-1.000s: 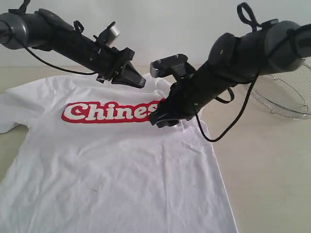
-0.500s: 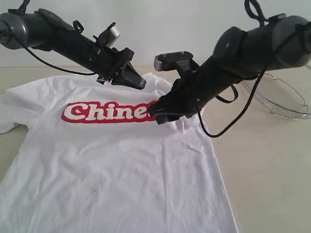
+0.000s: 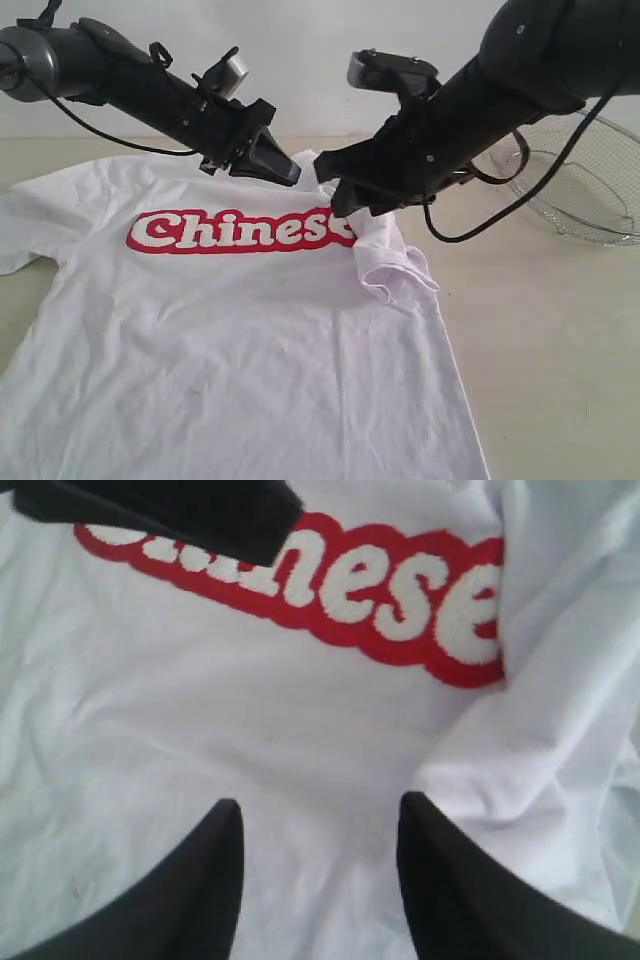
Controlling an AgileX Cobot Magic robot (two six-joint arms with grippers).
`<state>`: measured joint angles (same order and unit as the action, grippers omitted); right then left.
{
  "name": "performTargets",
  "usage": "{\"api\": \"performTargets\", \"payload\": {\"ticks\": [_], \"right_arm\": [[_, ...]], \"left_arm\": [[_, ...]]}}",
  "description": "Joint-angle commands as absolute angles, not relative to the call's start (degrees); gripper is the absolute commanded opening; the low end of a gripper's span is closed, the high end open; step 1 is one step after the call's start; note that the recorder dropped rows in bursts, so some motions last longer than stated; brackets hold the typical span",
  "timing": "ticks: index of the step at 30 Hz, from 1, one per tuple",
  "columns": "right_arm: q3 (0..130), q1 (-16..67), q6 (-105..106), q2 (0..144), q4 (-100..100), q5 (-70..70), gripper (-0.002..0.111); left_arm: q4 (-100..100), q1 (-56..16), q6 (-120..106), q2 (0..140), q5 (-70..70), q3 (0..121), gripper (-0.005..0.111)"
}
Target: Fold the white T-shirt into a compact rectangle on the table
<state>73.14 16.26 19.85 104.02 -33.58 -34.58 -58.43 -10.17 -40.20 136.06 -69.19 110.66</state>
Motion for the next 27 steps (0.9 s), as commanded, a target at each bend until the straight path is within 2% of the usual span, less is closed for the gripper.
{"api": "performTargets", "payload": {"ticks": [1, 9, 18, 27], "right_arm": [[73.18, 10.62, 11.82, 103.3, -32.68, -38.41, 0.042], [64.71, 6.36, 10.38, 102.5, -45.62, -44.07, 0.042], [51.38, 6.25, 17.41, 98.22, -63.32, -36.32, 0.042], [44.52, 6.25, 31.47, 97.53, -92.24, -30.18, 0.042]], "left_arm": [[-58.4, -10.37, -39.94, 135.38, -69.9, 110.69, 0.004], [-58.4, -10.37, -39.94, 135.38, -69.95, 110.69, 0.004], [-58.4, -10.37, -39.94, 135.38, -69.96, 110.69, 0.004], [-58.63, -10.37, -39.83, 135.38, -69.96, 110.69, 0.004]]}}
